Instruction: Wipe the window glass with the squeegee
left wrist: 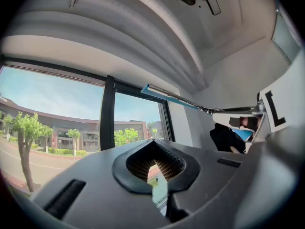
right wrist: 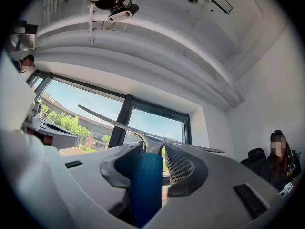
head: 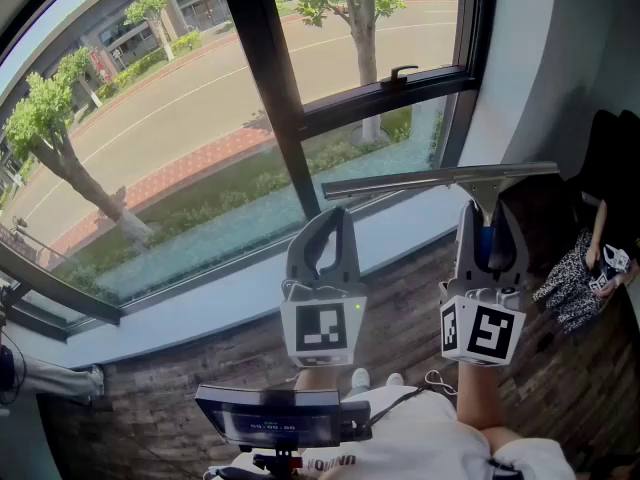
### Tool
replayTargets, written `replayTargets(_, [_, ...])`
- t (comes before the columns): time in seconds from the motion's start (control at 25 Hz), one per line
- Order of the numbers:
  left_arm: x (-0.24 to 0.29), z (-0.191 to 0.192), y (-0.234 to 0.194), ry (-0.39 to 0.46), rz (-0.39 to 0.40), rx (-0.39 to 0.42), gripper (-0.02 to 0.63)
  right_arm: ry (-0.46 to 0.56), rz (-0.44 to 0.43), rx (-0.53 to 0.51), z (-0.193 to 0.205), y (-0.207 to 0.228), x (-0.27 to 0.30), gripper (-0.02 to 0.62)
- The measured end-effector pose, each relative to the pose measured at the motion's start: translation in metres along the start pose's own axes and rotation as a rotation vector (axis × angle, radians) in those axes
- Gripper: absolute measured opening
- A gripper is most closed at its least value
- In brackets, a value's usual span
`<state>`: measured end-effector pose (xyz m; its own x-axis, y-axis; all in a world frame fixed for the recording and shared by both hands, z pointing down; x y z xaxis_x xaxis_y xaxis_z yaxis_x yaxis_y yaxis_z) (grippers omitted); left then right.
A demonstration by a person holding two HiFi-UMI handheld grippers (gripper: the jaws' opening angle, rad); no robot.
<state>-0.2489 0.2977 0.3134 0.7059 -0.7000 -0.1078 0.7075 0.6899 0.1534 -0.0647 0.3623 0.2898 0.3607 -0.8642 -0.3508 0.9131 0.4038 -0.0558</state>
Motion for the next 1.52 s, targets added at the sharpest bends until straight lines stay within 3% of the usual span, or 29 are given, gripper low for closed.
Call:
replayTargets(0.64, [0.012,0.008,-0.011,0.005,0.024,-0.008,0.003,-0.011,0.029,0.007,0.009,-0.003,0.009,0.150])
replayTargets(0.96, [0.024,0.038,-0.006,-0.054,0.065,-0.062,0.003,-0.031,0.079,-0.019,0.018,0.009,0.004,0.150])
replayTargets(1.52, [0.145,0.035,0.028,-0.033,0.084,-0.032,0.003,-0.016,0.085,-0.012,0.054,0.077,0.093,0.150])
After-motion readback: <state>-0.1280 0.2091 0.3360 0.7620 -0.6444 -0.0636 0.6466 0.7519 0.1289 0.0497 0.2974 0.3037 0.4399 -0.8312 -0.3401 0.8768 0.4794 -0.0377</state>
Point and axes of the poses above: the fingertips, and each gripper's own axes: x forward along the fingers, y to its right, z out of its underside, the point moved 2 cm from there along -x, backward along the fingers, and after that the axes turned 13 degrees about z, right-handed, at the moved point
